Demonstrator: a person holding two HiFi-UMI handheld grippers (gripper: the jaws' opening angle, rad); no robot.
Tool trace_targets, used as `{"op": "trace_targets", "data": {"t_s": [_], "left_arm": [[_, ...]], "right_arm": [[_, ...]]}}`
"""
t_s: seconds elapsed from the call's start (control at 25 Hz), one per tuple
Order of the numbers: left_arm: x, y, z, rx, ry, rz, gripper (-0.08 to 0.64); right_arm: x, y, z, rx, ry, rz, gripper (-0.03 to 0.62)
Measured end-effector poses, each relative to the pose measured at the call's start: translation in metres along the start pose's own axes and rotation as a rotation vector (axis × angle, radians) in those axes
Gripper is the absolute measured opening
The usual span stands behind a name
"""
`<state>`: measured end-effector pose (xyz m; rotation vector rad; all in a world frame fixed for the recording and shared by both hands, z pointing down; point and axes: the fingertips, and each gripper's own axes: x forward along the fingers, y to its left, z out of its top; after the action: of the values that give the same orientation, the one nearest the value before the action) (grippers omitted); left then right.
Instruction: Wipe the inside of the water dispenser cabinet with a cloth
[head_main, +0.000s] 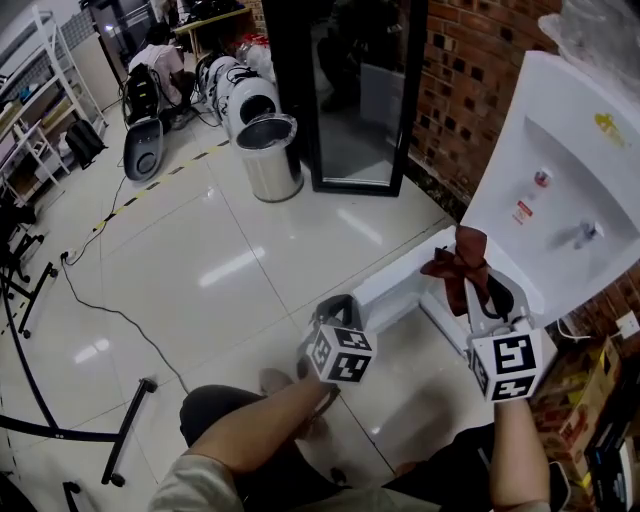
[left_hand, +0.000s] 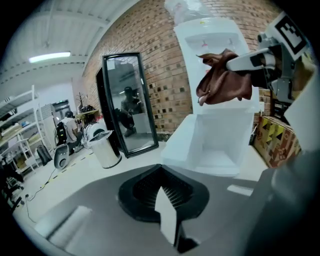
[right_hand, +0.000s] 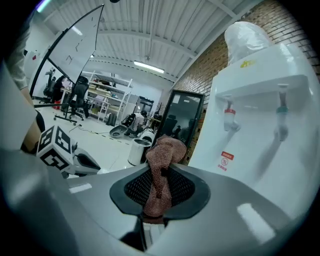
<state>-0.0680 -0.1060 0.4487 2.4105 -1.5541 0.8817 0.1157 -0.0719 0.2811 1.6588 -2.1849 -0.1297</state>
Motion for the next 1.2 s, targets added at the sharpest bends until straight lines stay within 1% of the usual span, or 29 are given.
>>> {"op": "trace_targets", "data": {"t_s": [0.16,0.32,0.44,0.52,0.64,0.76,0.84,0.92,1.04,1.12,1.16,1.2], "left_arm": [[0.021,0.022,0.002,0.004,0.012,0.003,0.000],[0.039,0.033,0.001,0.001,0.035,-0.006,0.000],[0.045,0.041,0.005,-0.019,0.028,-0.005,0.000],[0.046,0.044,0.014,-0.042,0.002,-0.014,0.000],[0.048,0.037,0.030,-0.045,-0.041,-0.043,0.000],[0.050,0.028,0.030,-0.041,-0.030,-0.053,0.000],[0.048,0.028,0.031,-0.043,-0.032,-0.048,0.000],[0.042,0.034,0.035,-0.048,-0.052,-0.030,0.000],[0.024,0.045,0.041,-0.088,-0.079,-0.017,0.000],[0.007,0.049,0.046,-0.115,-0.089,-0.037,0.000],[-0.001,0.047,0.046,-0.123,-0.087,-0.059,0.009],[-0.009,0.043,0.046,-0.125,-0.079,-0.087,0.042]], "right_arm": [[0.014,0.011,0.000,-0.038,0.004,0.017,0.074],[0.022,0.014,-0.022,-0.077,0.047,0.008,0.074],[0.023,0.021,-0.033,-0.038,0.102,0.024,0.074],[0.023,0.027,-0.024,-0.001,0.113,0.050,0.074],[0.026,0.029,0.002,0.013,0.073,0.060,0.074],[0.029,0.029,0.015,0.052,0.023,0.067,0.074],[0.030,0.028,0.018,0.093,0.009,0.084,0.074],[0.031,0.025,0.027,0.133,-0.010,0.107,0.074],[0.026,0.021,0.044,0.120,-0.064,0.131,0.075],[0.022,0.019,0.045,0.111,-0.074,0.134,0.075],[0.022,0.017,0.042,0.118,-0.072,0.134,0.075],[0.023,0.015,0.039,0.129,-0.068,0.134,0.075]]}}
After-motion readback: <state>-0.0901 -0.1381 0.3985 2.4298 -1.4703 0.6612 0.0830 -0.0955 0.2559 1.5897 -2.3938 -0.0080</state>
